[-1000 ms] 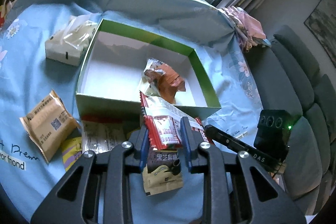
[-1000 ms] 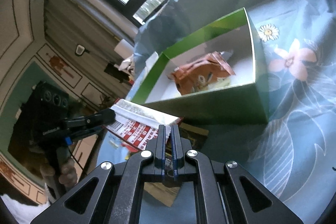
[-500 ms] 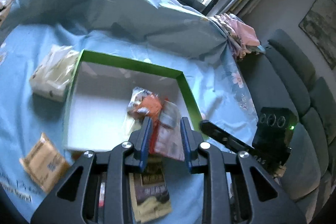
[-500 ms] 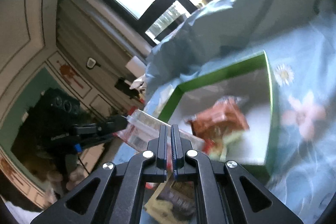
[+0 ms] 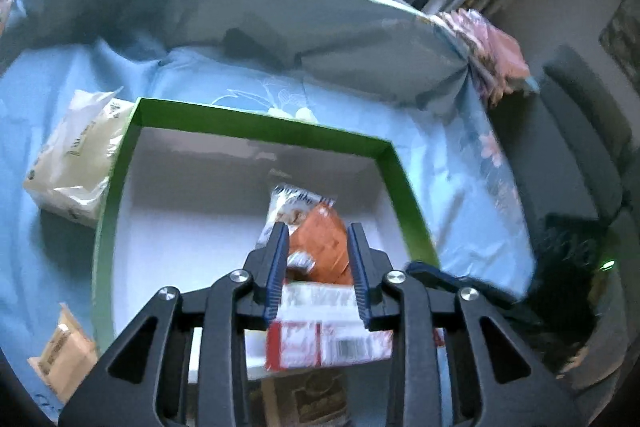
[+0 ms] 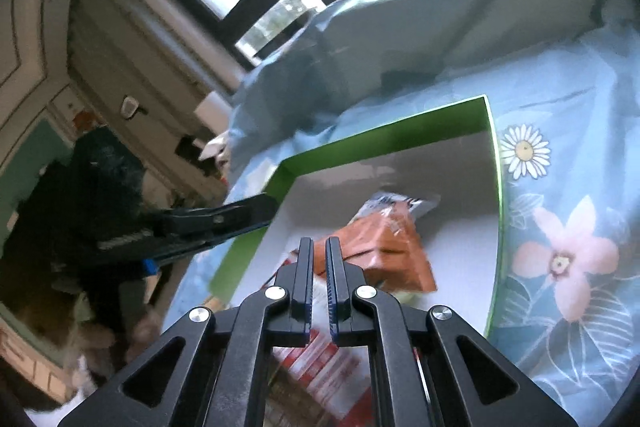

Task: Organize snacks
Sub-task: 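Carry the red-white packet into the green box and open the right gripper, then move the right tool to the black-gold sesame paste pouch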

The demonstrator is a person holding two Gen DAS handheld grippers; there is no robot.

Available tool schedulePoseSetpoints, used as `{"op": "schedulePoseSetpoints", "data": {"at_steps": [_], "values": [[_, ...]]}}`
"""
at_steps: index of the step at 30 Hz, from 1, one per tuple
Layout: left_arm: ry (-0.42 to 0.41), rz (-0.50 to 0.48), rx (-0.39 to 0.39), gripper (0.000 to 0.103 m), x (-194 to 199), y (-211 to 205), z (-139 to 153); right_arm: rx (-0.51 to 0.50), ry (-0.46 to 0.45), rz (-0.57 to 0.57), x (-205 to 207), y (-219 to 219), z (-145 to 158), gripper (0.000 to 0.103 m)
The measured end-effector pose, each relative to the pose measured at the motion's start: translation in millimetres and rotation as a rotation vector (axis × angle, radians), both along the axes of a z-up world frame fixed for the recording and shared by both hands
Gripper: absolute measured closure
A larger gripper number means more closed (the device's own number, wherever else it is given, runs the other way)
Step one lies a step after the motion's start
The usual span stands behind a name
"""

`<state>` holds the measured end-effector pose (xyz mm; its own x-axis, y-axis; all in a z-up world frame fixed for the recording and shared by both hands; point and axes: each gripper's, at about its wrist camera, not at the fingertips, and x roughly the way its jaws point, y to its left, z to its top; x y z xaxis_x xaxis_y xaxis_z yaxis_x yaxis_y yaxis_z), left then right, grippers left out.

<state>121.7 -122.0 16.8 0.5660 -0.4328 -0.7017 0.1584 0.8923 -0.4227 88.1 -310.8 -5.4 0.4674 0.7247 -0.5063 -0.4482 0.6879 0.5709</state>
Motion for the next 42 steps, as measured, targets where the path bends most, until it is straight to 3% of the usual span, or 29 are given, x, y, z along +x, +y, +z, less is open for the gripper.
{"op": "schedulePoseSetpoints", "data": {"at_steps": [2, 8, 13, 20, 26, 30, 32, 35, 42], "values": [[0.002, -0.002, -0.001, 0.065, -6.1, 4.3, -2.0, -0.067, -0.005, 0.027, -11.8, 3.1, 6.9, 0.093], [0.002, 0.032, 0.002, 0.06, -27.0, 22.4, -2.7, -0.04, 0.071, 0.154, -15.3, 23.6, -1.1, 0.093], [-0.002, 0.052, 0.01, 0.057, -35.8, 29.7, 0.1, -0.057, 0.124, 0.116, 10.4, 31.0, -17.1, 0.093], [0.007, 0.064, 0.015, 0.038, -43.2, 32.0, -2.1, -0.159, 0.128, 0.006, 47.6, 30.9, -29.3, 0.093], [0.016, 0.063, 0.025, 0.024, -50.4, 30.0, -3.8, -0.101, 0.064, -0.035, 34.9, 15.0, -11.2, 0.093], [0.013, 0.066, 0.042, 0.02, -57.4, 25.8, -1.7, -0.096, 0.015, -0.037, 10.9, 3.9, 8.1, 0.092], [0.012, 0.067, 0.049, 0.016, -62.5, 23.6, 0.0, -0.102, -0.006, -0.032, -4.2, 0.7, 16.4, 0.083], [0.006, 0.072, 0.056, 0.009, -69.0, 22.0, 2.3, -0.11, -0.024, -0.048, -20.2, -1.5, 23.2, 0.046], [-0.005, 0.087, 0.069, 0.001, -93.5, 20.8, 7.9, -0.103, -0.048, -0.028, -53.3, -2.2, 25.1, 0.043]]}}
